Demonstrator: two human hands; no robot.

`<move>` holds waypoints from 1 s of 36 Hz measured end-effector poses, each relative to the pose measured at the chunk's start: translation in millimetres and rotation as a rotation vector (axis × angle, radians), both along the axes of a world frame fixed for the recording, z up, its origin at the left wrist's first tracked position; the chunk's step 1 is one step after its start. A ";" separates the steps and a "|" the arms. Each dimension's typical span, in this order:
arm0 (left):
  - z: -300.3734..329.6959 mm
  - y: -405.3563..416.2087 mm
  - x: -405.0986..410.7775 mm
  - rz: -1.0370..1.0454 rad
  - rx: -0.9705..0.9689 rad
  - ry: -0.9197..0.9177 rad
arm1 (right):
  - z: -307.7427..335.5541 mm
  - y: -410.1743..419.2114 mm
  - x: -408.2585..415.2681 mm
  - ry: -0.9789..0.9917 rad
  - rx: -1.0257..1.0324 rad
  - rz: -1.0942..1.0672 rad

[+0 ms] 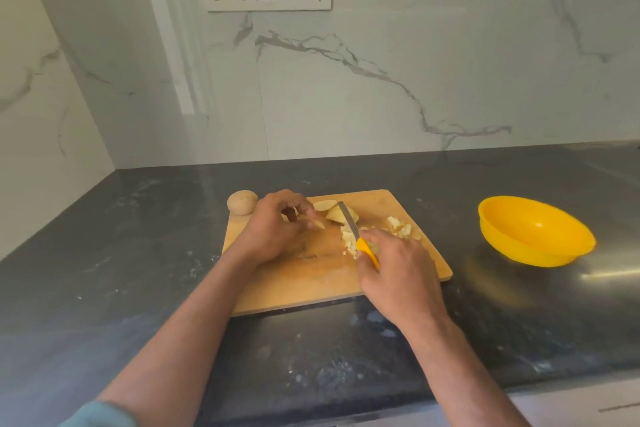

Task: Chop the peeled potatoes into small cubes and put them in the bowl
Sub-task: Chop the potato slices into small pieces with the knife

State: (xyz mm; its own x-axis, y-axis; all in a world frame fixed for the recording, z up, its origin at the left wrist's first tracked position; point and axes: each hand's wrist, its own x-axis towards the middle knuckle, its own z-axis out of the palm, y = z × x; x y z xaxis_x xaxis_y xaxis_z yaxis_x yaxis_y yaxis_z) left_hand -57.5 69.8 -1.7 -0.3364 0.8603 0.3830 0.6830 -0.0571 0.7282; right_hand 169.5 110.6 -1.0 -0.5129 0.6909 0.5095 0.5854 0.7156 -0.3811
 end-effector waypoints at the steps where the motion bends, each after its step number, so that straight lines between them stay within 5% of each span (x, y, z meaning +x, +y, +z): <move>1: 1.7 -7.3 -2.1 -0.036 0.002 -0.020 | -0.3 -0.9 -0.4 -0.002 0.004 0.007; 6: 4.4 -33.2 -8.2 -0.098 -0.055 -0.013 | -0.9 -7.0 -2.4 -0.036 0.013 0.052; 12: -0.3 -35.9 -10.6 0.057 -0.074 -0.019 | -1.7 -13.6 -1.6 -0.062 0.037 0.107; 20: -6.1 -27.6 0.5 0.178 -0.260 0.221 | -1.5 -19.4 -6.6 -0.142 0.069 0.134; 28: -5.3 -27.3 -3.2 -0.025 -0.317 0.173 | -3.1 -21.9 -8.8 -0.184 0.097 0.152; 36: -2.1 -28.4 3.1 0.037 -0.257 0.118 | -6.1 -19.3 -9.1 -0.176 0.067 0.127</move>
